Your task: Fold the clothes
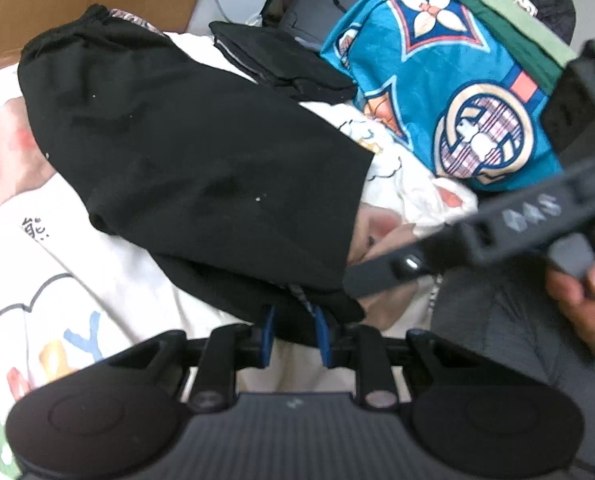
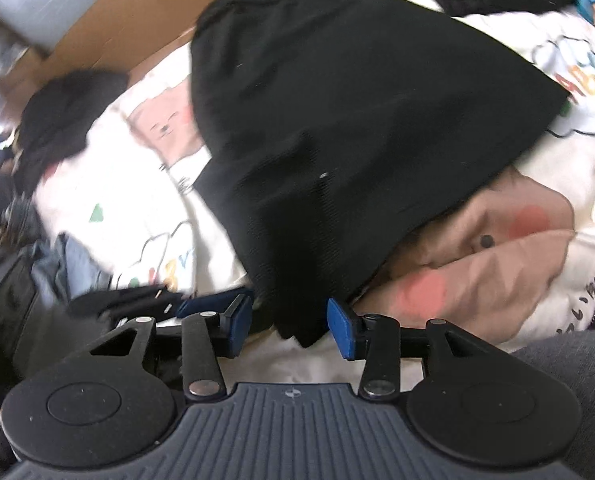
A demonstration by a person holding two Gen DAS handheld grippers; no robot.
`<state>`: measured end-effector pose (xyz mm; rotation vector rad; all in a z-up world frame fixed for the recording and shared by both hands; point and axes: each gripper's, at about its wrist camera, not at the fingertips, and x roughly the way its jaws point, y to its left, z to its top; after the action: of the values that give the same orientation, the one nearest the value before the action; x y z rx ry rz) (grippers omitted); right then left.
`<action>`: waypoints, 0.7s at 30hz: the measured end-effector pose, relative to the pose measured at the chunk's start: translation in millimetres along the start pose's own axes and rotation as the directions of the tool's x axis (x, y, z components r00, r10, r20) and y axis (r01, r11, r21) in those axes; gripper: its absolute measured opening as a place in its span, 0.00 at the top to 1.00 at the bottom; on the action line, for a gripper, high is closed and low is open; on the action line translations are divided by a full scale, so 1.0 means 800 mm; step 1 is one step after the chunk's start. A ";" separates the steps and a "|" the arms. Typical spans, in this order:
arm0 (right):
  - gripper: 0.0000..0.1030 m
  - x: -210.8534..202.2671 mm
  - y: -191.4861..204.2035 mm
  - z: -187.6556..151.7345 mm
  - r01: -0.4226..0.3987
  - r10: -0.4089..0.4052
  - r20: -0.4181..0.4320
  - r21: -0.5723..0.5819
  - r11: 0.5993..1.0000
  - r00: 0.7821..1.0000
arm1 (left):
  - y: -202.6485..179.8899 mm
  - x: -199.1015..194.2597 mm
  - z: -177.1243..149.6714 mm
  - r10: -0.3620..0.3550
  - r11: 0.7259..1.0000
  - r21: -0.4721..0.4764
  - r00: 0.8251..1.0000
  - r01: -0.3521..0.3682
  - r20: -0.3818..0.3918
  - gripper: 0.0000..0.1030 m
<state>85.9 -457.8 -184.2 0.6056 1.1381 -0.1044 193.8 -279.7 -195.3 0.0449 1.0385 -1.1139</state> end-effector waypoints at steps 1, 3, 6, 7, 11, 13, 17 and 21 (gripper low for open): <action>0.52 0.000 -0.004 0.002 0.003 -0.003 0.014 0.027 1.000 1.000 | 0.000 -0.003 0.000 -0.008 1.000 -0.009 1.000 0.008 0.010 0.76; 0.52 -0.002 -0.013 0.005 0.004 -0.007 0.045 0.079 0.997 0.999 | -0.001 -0.007 0.000 -0.036 0.999 -0.019 0.999 0.037 0.022 0.76; 0.52 -0.003 -0.025 0.008 0.003 -0.012 0.070 0.136 0.991 0.997 | -0.005 -0.009 0.003 -0.077 0.997 -0.019 0.997 0.077 0.031 0.65; 0.52 -0.003 -0.028 0.008 0.002 -0.013 0.072 0.148 0.989 0.997 | -0.006 -0.008 0.004 -0.090 0.996 -0.022 0.995 0.091 0.032 0.60; 0.52 -0.002 -0.032 0.006 -0.007 -0.005 0.074 0.157 0.988 0.997 | -0.006 0.001 0.009 -0.130 0.990 -0.050 0.991 0.131 0.027 0.54; 0.52 -0.003 -0.032 0.006 -0.008 -0.005 0.083 0.152 0.988 0.997 | -0.001 0.014 0.011 -0.138 0.987 -0.080 0.990 0.138 0.007 0.54; 0.52 -0.008 -0.036 0.005 -0.017 0.001 0.095 0.163 0.986 0.995 | 0.008 0.038 0.013 -0.130 0.983 -0.135 0.991 0.124 -0.039 0.58; 0.52 -0.005 -0.043 0.007 -0.049 0.032 0.081 0.205 0.978 0.996 | 0.022 0.035 0.010 -0.106 0.981 -0.167 0.994 0.100 -0.026 0.92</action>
<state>75.4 -490.5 -192.7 0.8027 1.0462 -0.2115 213.4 -295.1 -218.1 -0.1235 1.1723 -1.1195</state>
